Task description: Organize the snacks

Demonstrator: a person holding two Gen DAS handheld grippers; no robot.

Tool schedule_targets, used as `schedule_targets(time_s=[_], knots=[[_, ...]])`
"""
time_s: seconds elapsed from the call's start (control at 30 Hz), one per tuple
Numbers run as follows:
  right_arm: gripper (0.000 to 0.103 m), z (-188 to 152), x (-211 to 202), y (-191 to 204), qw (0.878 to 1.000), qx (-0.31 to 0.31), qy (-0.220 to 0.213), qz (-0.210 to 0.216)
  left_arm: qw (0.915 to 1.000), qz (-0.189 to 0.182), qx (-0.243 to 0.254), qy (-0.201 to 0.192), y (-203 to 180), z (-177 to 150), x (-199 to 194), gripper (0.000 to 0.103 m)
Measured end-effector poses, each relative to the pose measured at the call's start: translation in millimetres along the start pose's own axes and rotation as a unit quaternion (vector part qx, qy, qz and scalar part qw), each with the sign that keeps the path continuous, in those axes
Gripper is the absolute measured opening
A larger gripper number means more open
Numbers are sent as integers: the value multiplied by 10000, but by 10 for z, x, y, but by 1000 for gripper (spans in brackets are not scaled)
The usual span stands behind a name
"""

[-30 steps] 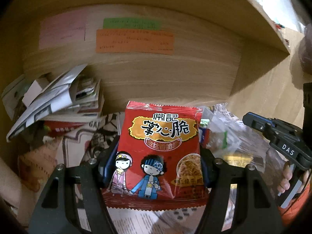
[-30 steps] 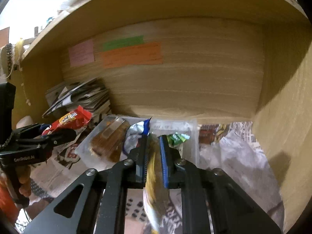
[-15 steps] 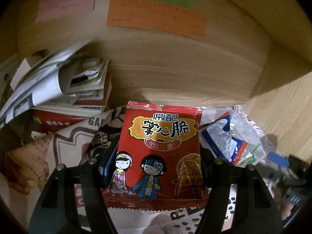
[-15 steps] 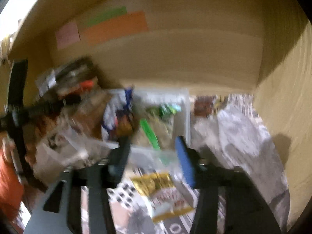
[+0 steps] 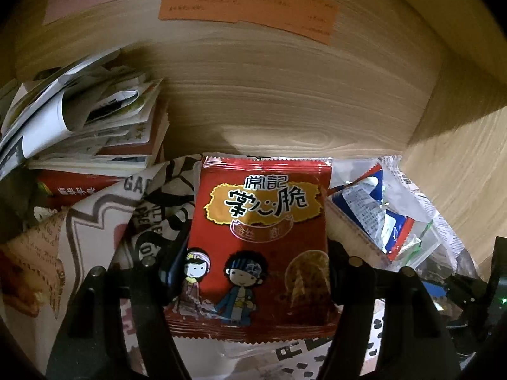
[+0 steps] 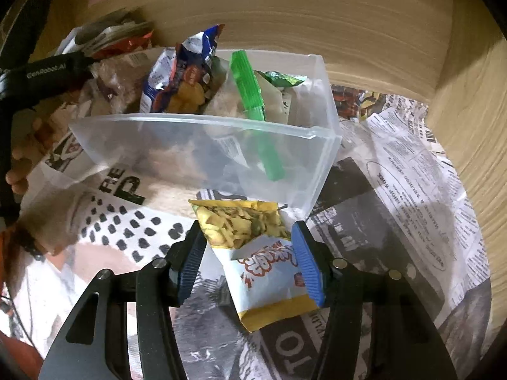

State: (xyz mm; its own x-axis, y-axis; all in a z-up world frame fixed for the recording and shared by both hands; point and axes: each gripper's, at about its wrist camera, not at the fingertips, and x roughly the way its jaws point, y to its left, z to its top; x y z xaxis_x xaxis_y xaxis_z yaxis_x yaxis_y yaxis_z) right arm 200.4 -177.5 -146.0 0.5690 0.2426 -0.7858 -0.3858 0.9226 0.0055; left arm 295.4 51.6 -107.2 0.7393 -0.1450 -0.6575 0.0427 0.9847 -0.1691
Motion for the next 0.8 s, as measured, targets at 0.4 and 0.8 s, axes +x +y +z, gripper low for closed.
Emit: schedule_targets(time_s=[0.4, 0.8], knots=[[21, 2, -411, 108, 9987, -37, -508, 2, 9998, -169, -41, 78, 5, -158, -148, 89], [21, 288, -857, 106, 9919, 59, -1264, 67, 9994, -150, 170, -254, -37, -211, -500, 95]])
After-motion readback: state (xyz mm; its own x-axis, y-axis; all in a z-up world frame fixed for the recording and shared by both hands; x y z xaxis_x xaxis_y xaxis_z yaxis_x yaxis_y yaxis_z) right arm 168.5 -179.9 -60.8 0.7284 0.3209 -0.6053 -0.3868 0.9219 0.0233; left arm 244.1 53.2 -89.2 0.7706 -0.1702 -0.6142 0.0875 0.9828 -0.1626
